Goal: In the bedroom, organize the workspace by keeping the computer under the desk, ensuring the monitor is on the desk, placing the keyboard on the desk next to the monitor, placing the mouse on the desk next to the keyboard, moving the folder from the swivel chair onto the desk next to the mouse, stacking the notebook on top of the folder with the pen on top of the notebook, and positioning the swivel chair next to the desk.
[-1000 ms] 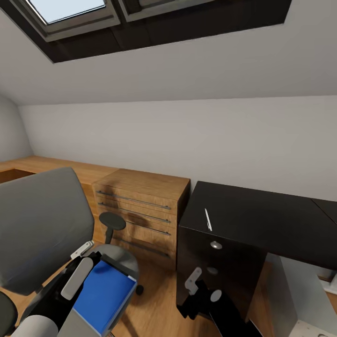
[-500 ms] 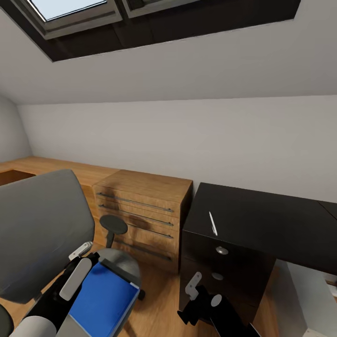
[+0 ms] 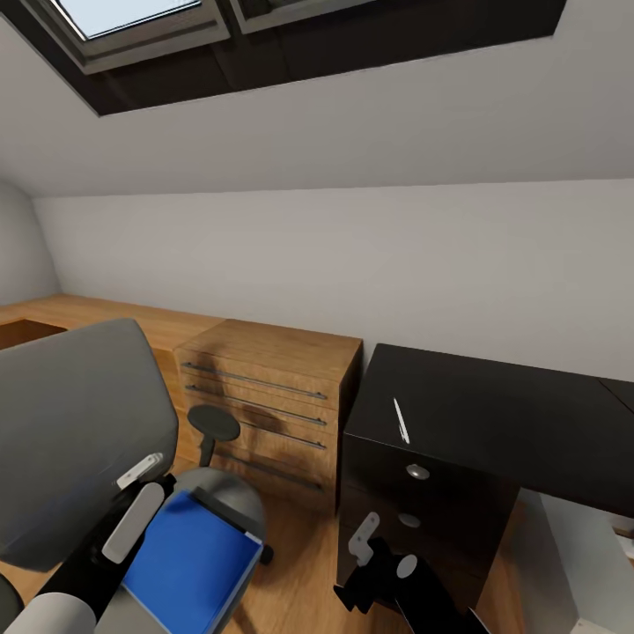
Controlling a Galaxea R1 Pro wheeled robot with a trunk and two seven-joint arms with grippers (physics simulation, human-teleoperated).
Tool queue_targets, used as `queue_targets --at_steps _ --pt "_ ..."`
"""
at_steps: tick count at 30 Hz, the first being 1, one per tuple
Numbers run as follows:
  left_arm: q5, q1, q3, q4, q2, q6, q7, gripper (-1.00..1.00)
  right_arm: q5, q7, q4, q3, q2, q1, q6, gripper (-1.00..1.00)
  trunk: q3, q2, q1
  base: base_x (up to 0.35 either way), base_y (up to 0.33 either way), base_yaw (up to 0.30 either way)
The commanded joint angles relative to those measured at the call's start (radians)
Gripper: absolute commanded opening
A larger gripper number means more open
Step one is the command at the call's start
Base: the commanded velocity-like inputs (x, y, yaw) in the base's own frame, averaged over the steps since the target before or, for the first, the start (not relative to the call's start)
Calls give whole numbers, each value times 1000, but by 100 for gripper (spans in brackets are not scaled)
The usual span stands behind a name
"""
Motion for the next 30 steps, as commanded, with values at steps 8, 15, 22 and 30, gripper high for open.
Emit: queue_targets --at_steps 8,15,22,30 --pt "4 -2 -4 -2 11 3 59 100 12 7 -1 0 0 -1 3 100 -1 -1 0 0 0 0" --pt "5 -1 -4 4 11 3 64 100 12 7 -1 0 0 -1 3 100 -1 -1 0 118 0 0" --pt "7 -1 -3 9 11 3 62 100 12 7 -1 0 0 -1 3 100 -1 -1 0 100 0 0" --pt "12 -19 -4 51 12 5 32 100 11 7 -1 0 0 -1 3 100 -1 -1 0 20 0 0"
